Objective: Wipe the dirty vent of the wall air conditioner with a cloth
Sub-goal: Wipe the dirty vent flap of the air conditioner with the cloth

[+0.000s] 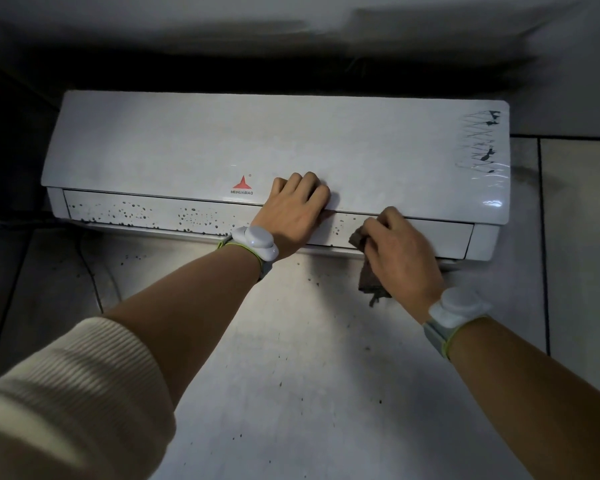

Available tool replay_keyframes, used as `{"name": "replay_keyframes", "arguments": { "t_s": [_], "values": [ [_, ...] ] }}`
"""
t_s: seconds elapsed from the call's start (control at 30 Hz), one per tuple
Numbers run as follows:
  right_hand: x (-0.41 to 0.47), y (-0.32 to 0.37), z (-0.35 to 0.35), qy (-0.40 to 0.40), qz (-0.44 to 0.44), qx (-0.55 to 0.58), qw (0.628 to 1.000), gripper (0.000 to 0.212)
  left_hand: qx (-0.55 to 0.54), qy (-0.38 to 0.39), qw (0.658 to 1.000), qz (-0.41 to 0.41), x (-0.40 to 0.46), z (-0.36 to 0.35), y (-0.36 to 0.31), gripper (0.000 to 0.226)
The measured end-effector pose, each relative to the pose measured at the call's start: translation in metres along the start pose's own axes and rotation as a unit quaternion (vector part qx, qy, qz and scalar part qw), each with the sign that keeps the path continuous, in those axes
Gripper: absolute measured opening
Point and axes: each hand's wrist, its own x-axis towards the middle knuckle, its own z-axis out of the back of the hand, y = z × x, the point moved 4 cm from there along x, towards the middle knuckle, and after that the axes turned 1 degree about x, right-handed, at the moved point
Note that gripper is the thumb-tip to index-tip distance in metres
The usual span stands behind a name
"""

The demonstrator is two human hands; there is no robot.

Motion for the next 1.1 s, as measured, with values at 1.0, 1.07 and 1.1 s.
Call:
{"name": "replay_keyframes", "arguments": {
  "t_s": [1.0,1.07,1.1],
  "values": [
    [0.028,0.036,-0.016,-0.026,0.007,-0.014,1.0,0.004,-0.072,0.039,0.997,-0.017,-0.007,0.02,0.005,0.013],
    [0.028,0.033,-0.018,-0.031,0.01,-0.018,0.999,0.004,-0.075,0.043,0.996,-0.007,-0.014,0.025,0.006,0.014],
    [0.029,0.031,-0.017,-0.04,0.014,-0.027,0.999,0.003,-0.071,0.045,0.996,-0.004,-0.018,0.026,0.005,0.015]
  ]
}}
